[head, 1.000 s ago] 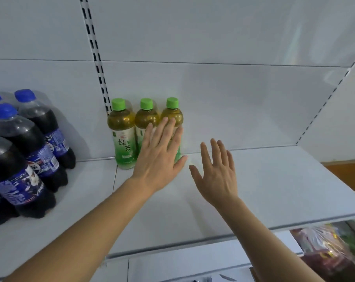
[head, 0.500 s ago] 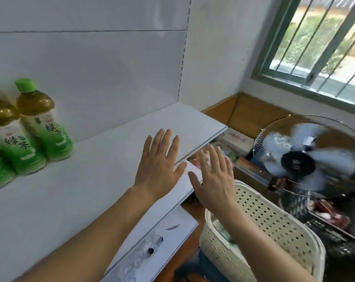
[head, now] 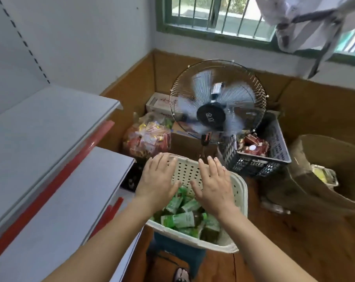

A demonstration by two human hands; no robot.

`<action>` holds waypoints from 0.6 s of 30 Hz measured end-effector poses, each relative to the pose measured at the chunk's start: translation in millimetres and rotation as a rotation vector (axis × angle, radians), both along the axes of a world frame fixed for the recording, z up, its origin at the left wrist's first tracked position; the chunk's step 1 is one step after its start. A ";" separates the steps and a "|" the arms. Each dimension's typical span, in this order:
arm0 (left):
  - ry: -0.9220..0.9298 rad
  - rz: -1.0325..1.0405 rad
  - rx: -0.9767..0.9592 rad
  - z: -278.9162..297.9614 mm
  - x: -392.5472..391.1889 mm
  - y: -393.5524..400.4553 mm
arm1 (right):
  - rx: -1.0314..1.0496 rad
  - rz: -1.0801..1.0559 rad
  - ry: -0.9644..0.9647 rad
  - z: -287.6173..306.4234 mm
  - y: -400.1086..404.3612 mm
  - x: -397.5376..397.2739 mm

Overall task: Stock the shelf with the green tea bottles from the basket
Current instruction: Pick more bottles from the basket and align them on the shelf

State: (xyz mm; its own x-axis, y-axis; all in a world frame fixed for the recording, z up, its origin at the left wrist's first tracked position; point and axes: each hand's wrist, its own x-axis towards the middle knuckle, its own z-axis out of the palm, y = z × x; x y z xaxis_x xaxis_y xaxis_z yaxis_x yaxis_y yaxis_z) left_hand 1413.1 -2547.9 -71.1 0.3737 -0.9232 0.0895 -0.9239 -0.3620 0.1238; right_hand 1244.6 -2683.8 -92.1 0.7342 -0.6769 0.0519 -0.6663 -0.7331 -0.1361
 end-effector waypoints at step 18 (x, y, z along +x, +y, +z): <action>0.275 -0.159 0.640 -193.3 -9.9 -63.6 | 0.430 -0.095 0.456 -175.5 -22.2 -40.6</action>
